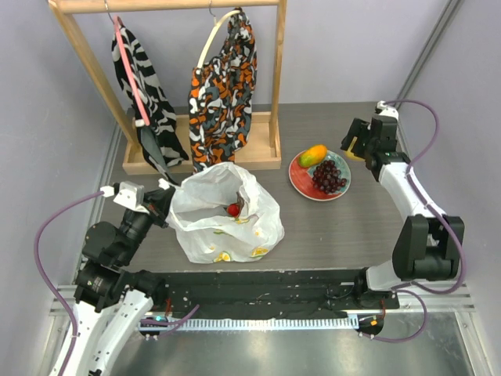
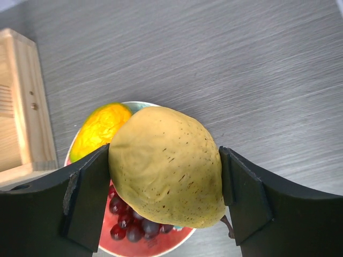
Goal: Place the fruits into the plastic bag
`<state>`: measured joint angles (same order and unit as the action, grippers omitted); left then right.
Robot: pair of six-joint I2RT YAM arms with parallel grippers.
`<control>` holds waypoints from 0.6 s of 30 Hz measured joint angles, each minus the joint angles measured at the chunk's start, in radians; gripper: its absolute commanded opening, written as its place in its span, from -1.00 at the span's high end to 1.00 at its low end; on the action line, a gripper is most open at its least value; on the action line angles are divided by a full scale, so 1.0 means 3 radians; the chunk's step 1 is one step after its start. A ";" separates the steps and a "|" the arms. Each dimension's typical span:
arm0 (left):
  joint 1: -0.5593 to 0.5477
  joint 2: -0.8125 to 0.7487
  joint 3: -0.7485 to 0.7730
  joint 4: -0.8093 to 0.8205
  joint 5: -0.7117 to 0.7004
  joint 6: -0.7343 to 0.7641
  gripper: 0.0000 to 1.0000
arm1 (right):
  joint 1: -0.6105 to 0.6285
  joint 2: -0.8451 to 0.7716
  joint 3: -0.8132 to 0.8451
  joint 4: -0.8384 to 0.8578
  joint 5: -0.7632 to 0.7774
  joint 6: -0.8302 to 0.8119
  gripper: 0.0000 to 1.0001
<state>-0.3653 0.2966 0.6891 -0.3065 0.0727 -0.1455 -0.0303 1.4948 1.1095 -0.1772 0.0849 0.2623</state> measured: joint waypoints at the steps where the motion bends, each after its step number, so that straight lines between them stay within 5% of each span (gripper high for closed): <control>1: 0.0000 0.0000 0.0000 -0.0001 0.0000 0.0000 0.99 | 0.0000 -0.0107 -0.0038 -0.0014 0.0001 0.0001 0.24; 18: 0.0000 0.0000 0.0000 0.0000 0.0000 0.0000 0.99 | 0.0083 -0.1165 -0.0210 -0.0038 -0.0607 0.0262 0.31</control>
<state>-0.3653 0.2966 0.6891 -0.3065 0.0727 -0.1455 -0.0055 1.1454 1.0466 -0.1886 -0.0971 0.3408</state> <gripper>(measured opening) 0.021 0.799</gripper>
